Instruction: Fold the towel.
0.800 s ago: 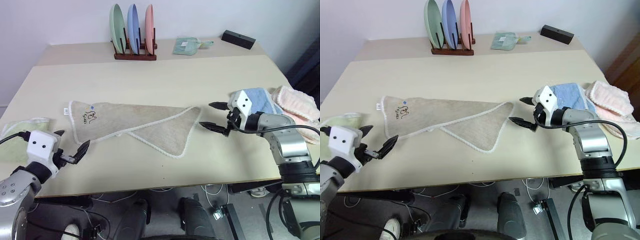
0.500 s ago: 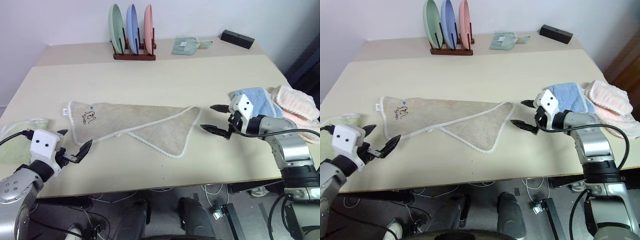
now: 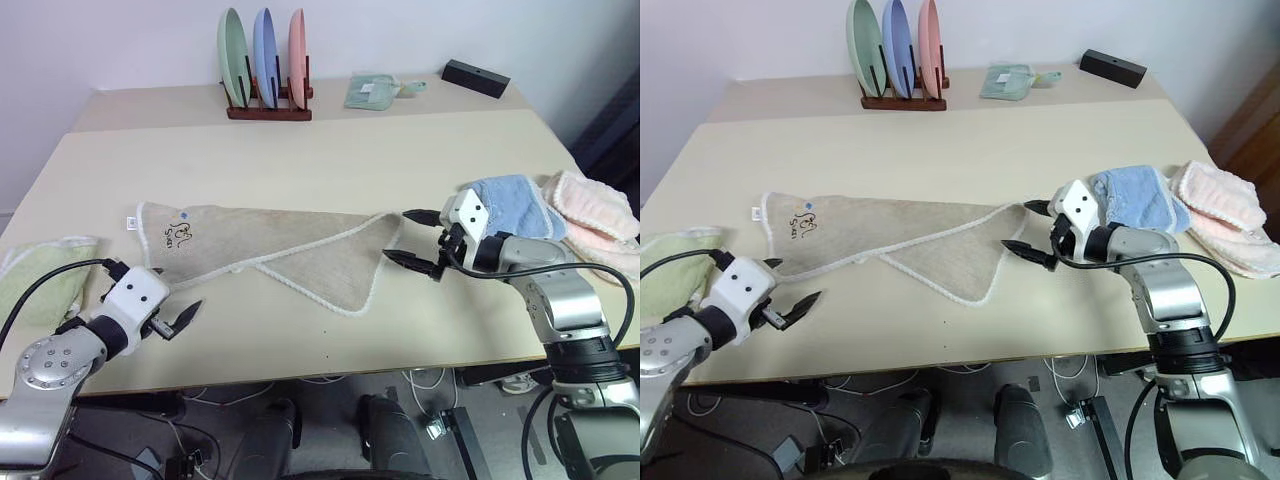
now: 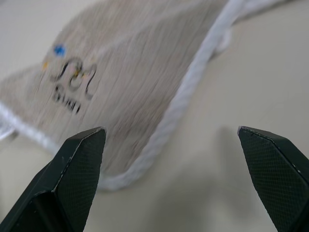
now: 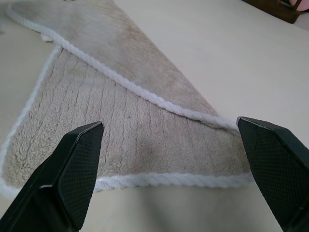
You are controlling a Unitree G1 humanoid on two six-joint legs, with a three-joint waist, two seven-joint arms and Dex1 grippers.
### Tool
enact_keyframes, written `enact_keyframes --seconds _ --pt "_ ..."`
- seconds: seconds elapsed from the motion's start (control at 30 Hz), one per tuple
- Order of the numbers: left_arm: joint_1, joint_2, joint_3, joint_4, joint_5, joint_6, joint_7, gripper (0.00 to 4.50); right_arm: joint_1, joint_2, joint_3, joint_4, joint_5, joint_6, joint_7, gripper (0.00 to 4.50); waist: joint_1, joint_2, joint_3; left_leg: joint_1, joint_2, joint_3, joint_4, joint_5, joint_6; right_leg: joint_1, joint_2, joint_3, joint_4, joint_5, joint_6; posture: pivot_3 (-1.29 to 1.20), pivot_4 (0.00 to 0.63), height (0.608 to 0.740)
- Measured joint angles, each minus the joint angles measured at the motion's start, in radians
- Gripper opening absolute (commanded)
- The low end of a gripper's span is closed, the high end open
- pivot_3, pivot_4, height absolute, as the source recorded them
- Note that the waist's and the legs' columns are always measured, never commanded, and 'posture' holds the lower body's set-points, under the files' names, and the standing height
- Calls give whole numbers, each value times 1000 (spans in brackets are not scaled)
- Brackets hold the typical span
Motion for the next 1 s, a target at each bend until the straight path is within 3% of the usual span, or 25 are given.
enact_keyframes --seconds 0.33,0.43,0.67,1.0 --pt "-208 29 -72 305 101 -145 -1 4464 33 24 -2 -51 1 21 -45 4500 0 1 -1 1 0 -2 0 0 0 0 0 0 1 2 2 0 150 740" --pt "-239 29 -92 354 108 -185 -9 3649 41 29 -2 -64 4 27 -57 4500 -1 2 -1 0 0 -2 0 0 0 0 0 0 1 2 2 0 150 740" --pt "-238 28 -102 399 116 -218 -23 166 54 30 -6 -84 16 25 -74 4500 -3 2 -1 0 0 -2 0 0 0 -1 0 0 1 2 2 0 150 740" --pt "-170 28 -51 355 117 -226 -28 35 -125 21 91 100 -180 -136 -110 4500 -5 2 -1 0 0 0 0 0 0 -1 0 1 1 2 2 0 150 740"
